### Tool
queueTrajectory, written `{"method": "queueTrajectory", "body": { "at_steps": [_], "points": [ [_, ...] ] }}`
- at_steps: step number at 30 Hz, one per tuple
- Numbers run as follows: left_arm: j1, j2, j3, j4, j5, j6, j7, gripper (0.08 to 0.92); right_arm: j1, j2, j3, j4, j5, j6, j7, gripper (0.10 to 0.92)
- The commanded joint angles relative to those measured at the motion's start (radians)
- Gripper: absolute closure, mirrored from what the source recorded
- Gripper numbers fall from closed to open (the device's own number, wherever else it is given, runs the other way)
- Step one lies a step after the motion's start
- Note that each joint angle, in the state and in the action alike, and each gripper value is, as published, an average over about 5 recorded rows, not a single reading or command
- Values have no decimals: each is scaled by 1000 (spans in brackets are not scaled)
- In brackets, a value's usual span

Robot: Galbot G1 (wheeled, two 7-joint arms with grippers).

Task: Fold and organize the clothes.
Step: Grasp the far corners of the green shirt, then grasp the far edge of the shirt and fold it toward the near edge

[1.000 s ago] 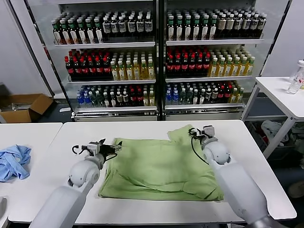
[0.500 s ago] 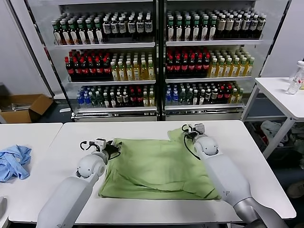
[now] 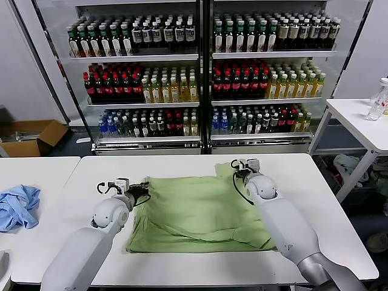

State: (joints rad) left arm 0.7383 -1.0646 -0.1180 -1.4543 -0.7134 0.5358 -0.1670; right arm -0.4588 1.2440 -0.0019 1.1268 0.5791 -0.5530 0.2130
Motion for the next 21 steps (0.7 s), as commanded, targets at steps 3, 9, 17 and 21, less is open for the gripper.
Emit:
{"method": "queueTrajectory", "body": {
  "at_steps": [3,9,17,21],
  "points": [
    [94,36,-81,-213,-88,-42,1,911,-51,-66,30,257,28,22,11,920],
    [198,69,-153,-353,-135,-38,-17,911,-152,-132,107,449,78,5,38,920],
    [380,101,-252,-517,-147,-1,-34,911,-405,-256,230,724,95,-20,69,920],
    [472,119,-287,-577,-145,24,-45,911,-603,-292,335,858,96,-25,82,920]
  ]
}}
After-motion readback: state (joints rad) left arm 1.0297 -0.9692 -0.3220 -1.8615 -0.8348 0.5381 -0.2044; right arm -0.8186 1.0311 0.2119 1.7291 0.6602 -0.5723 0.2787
